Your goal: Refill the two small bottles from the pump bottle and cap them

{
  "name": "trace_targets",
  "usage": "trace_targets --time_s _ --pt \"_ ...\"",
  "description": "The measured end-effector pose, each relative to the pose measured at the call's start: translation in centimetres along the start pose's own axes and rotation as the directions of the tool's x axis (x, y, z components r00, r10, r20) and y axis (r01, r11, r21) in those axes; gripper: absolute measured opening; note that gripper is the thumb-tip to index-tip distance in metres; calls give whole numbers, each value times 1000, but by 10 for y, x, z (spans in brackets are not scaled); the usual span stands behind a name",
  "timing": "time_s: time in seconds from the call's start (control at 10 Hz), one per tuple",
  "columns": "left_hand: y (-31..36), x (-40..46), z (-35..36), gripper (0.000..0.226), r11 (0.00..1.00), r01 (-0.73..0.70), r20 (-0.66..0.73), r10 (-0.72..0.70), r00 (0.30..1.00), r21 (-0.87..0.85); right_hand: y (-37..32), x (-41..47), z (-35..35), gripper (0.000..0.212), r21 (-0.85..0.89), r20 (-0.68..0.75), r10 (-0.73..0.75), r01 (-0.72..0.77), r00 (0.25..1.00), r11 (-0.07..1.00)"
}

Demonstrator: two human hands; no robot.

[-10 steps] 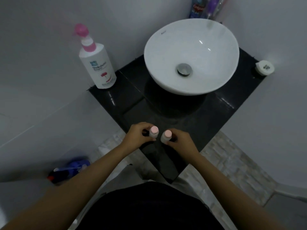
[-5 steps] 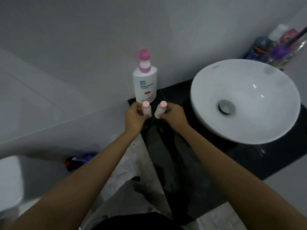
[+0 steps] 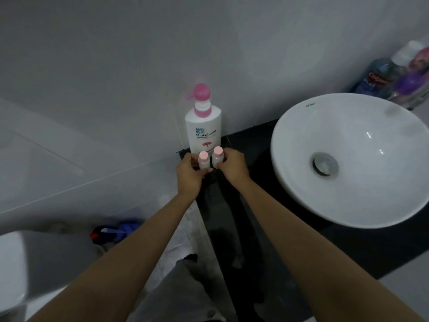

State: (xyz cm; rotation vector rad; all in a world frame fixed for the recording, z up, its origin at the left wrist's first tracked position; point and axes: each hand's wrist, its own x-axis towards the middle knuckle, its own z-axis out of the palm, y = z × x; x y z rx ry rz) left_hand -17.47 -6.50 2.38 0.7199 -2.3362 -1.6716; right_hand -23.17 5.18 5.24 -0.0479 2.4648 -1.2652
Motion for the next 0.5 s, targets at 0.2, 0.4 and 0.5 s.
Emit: trace_targets --time_s 0.2,0.4,0.5 --pt "1 3 3 33 999 -26 3 26 1000 -20 1 3 0 17 49 23 -16 15 1000 999" --pt "-2 8 4 36 998 -55 29 55 998 14 -1 5 -3 27 60 36 -29 27 999 998" --pt "-5 4 -2 39 994 -68 24 67 997 85 5 1 -2 36 66 23 -12 11 1000 998"
